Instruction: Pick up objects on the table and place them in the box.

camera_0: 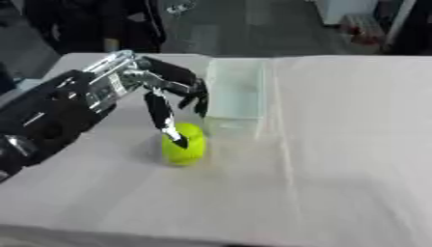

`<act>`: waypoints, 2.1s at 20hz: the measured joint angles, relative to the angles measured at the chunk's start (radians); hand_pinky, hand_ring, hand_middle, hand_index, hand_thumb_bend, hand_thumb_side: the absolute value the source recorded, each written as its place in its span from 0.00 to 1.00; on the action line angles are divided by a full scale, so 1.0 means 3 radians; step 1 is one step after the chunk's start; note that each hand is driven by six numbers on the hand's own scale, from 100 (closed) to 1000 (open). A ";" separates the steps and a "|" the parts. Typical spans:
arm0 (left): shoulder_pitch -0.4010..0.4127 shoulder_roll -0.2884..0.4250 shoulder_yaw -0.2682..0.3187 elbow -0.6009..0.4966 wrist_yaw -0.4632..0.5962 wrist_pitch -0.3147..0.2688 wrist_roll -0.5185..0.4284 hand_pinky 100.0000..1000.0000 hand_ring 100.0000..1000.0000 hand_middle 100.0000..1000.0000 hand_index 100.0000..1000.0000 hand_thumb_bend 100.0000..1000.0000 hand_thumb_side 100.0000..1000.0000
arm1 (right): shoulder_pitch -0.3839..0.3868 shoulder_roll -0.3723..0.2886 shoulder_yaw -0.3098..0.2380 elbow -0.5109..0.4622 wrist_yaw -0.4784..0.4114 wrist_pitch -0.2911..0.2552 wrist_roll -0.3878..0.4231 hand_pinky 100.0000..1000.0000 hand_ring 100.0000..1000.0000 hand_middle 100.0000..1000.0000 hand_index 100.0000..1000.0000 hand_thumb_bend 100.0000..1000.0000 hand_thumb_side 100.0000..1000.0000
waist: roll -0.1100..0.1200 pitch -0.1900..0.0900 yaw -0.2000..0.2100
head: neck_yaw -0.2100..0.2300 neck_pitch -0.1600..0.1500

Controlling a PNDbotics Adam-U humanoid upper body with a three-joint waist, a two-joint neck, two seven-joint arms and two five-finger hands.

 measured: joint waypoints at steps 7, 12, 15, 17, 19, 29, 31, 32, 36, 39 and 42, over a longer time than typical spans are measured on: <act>0.0153 0.0110 -0.0046 -0.0152 -0.0092 0.0030 -0.0030 0.59 0.42 0.54 0.69 0.44 0.55 | 0.0004 0.0000 0.0000 0.0000 0.0007 -0.0007 0.0007 0.09 0.42 0.50 0.78 0.00 1.00 | 0.0000 -0.0001 0.0014 | 0.0001 0.0001; 0.0266 0.0196 -0.0045 -0.0239 -0.0129 0.0034 -0.0034 0.68 0.55 0.64 0.73 0.45 0.56 | 0.0028 0.0000 0.0000 0.0000 0.0019 -0.0010 0.0009 0.09 0.42 0.50 0.78 0.00 1.00 | 0.0000 -0.0007 0.0022 | 0.0008 0.0001; 0.0323 0.0232 -0.0033 -0.0311 -0.0133 0.0027 -0.0027 0.79 0.70 0.76 0.82 0.47 0.56 | 0.0030 0.0000 0.0000 0.0000 0.0023 -0.0017 0.0011 0.09 0.42 0.50 0.78 0.00 1.00 | -0.0001 -0.0007 0.0037 | 0.0010 0.0002; 0.0355 0.0255 -0.0017 -0.0361 -0.0135 0.0020 -0.0020 0.83 0.76 0.79 0.84 0.46 0.57 | 0.0032 0.0000 0.0000 0.0000 0.0029 -0.0023 0.0012 0.09 0.42 0.50 0.78 0.00 1.00 | -0.0002 -0.0007 0.0039 | 0.0010 0.0003; 0.0385 0.0275 0.0002 -0.0415 -0.0156 0.0012 -0.0012 0.90 0.83 0.85 0.87 0.46 0.58 | 0.0032 0.0000 0.0001 0.0000 0.0037 -0.0027 0.0015 0.09 0.42 0.50 0.78 0.00 1.00 | -0.0002 -0.0007 0.0041 | 0.0011 0.0004; 0.0447 0.0369 0.0117 -0.0542 -0.0233 0.0045 -0.0045 0.90 0.84 0.84 0.88 0.45 0.58 | 0.0058 0.0000 0.0002 0.0000 0.0052 -0.0030 0.0015 0.09 0.42 0.50 0.78 0.00 1.00 | -0.0003 -0.0007 0.0057 | 0.0018 0.0006; 0.0449 0.0378 0.0128 -0.0558 -0.0232 0.0059 -0.0059 0.90 0.84 0.84 0.88 0.45 0.58 | 0.0058 0.0000 0.0002 0.0000 0.0053 -0.0030 0.0015 0.09 0.42 0.50 0.78 0.00 1.00 | -0.0004 -0.0007 0.0059 | 0.0024 0.0007; 0.0449 0.0383 0.0138 -0.0568 -0.0230 0.0065 -0.0065 0.90 0.83 0.84 0.88 0.45 0.58 | 0.0058 0.0000 0.0003 0.0000 0.0053 -0.0030 0.0015 0.09 0.42 0.50 0.78 0.00 1.00 | -0.0004 -0.0007 0.0059 | 0.0025 0.0008; 0.0443 0.0397 0.0149 -0.0596 -0.0197 0.0090 -0.0090 0.90 0.83 0.84 0.88 0.44 0.59 | 0.0059 0.0000 0.0007 0.0000 0.0054 -0.0031 0.0015 0.09 0.42 0.50 0.78 0.00 1.00 | -0.0004 -0.0007 0.0060 | 0.0041 0.0008; 0.0439 0.0395 0.0128 -0.0591 -0.0173 0.0090 -0.0090 0.91 0.84 0.84 0.88 0.44 0.59 | 0.0059 0.0000 0.0011 0.0000 0.0054 -0.0034 0.0013 0.09 0.42 0.50 0.78 0.00 1.00 | -0.0004 -0.0007 0.0058 | 0.0042 0.0008; 0.0437 0.0362 0.0090 -0.0562 -0.0172 0.0075 -0.0075 0.93 0.86 0.85 0.88 0.43 0.59 | 0.0058 0.0000 0.0014 0.0000 0.0053 -0.0035 0.0013 0.09 0.42 0.50 0.78 0.00 1.00 | -0.0004 -0.0008 0.0055 | 0.0042 0.0008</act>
